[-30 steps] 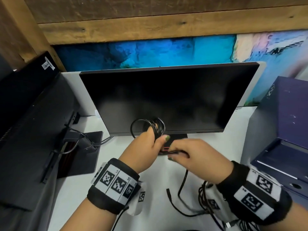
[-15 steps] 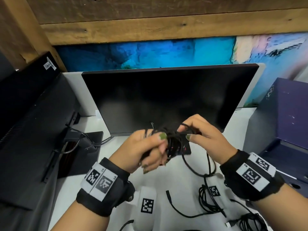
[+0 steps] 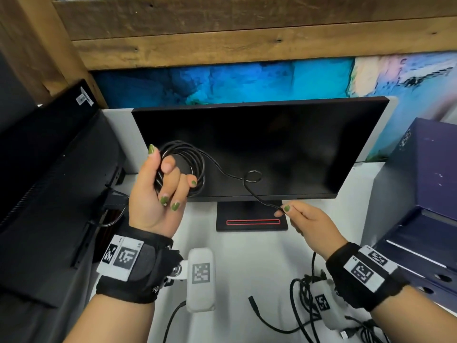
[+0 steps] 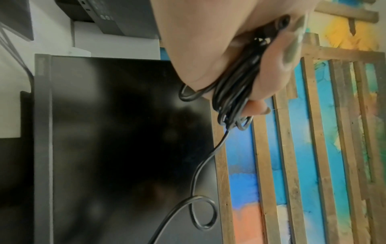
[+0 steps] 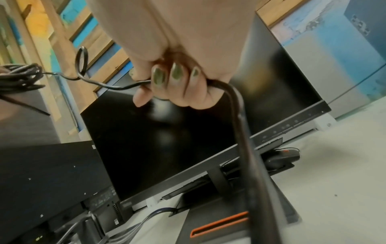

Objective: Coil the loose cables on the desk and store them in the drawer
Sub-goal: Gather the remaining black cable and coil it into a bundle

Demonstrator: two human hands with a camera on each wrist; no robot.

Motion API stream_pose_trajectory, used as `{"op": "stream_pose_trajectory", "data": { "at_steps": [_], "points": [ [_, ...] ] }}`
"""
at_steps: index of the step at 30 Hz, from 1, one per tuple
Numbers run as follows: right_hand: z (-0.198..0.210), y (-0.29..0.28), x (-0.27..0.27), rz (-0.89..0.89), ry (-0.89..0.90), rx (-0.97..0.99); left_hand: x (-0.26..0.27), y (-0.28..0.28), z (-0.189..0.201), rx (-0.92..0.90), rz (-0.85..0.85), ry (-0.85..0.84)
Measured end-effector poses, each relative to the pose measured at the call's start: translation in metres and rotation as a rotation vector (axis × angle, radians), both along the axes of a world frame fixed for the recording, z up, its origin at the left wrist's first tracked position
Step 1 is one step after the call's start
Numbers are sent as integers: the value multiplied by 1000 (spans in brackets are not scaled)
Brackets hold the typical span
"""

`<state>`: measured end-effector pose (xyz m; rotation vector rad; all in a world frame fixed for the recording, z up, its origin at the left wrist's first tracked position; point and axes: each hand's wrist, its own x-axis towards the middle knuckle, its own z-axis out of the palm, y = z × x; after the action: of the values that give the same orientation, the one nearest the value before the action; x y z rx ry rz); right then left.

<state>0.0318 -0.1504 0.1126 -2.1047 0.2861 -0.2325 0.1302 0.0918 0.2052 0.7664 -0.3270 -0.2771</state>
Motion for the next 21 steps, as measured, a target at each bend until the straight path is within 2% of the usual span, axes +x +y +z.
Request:
{"op": "stream_pose_trajectory", "data": {
  "at_steps": [4,7,12,16,18,21],
  "points": [
    [0,-2,-3,-53,-17,-11,3,8,13,-38,54,-69],
    [8,2,-5,-7,-58,-20,5,11,20,-34,44,-99],
    [26,26,-9,94,-127,150,6,0,11,263,-49,-149],
    [37,50,-11,160,-221,157,1,-17,-9,542,17,-218],
    [37,59,-12,82,-319,155,-4,-25,-18,668,56,-196],
    [39,63,-12,-165,-465,264,-8,-29,-28,727,12,-144]
  ]
}}
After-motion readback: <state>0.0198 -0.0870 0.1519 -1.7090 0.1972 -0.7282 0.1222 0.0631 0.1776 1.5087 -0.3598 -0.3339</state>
